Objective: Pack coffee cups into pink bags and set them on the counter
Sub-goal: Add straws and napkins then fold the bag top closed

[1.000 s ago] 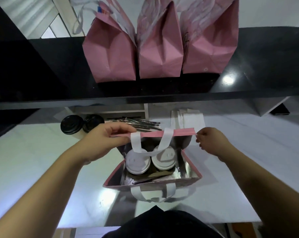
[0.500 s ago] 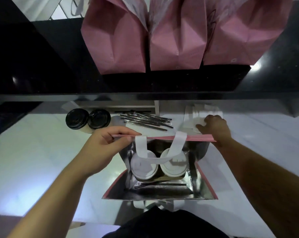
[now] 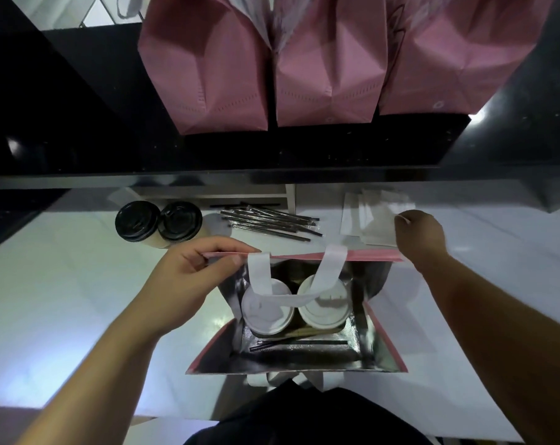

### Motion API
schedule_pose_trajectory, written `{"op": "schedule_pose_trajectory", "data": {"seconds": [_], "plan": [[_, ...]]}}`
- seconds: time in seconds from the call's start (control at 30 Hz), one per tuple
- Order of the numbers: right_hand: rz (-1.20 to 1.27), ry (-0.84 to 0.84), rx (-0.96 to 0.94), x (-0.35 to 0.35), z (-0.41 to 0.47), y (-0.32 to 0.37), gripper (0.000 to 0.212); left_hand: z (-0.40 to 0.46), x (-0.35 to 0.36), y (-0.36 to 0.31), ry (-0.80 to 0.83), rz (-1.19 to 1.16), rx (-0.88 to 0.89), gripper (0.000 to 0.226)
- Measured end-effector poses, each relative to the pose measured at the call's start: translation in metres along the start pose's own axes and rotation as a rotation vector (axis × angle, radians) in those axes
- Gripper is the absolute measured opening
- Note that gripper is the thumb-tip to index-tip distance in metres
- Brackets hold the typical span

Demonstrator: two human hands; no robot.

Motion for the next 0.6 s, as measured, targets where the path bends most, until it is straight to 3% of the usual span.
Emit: {"op": "schedule_pose_trajectory", "data": {"seconds": [0.27, 0.6], "plan": [[0.302, -0.190, -0.078, -0.039, -0.032, -0.013, 0.023, 0.003, 0.000, 0.003, -0.053, 0.041, 0.001, 0.020], [0.498, -0.162, -0.347, -0.096, -0.172, 0.036, 0.022, 0.005, 0.010, 0.002, -0.157, 0.084, 0.057, 0.022]]}}
Point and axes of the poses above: each hand's wrist, its own z-axis towards the middle knuckle, its own x-axis out of the palm, y = z × x, the point moved 1 cm from there along z, towards the middle knuckle, and after that the axes turned 7 degrees about y, right-handed, at the moved point
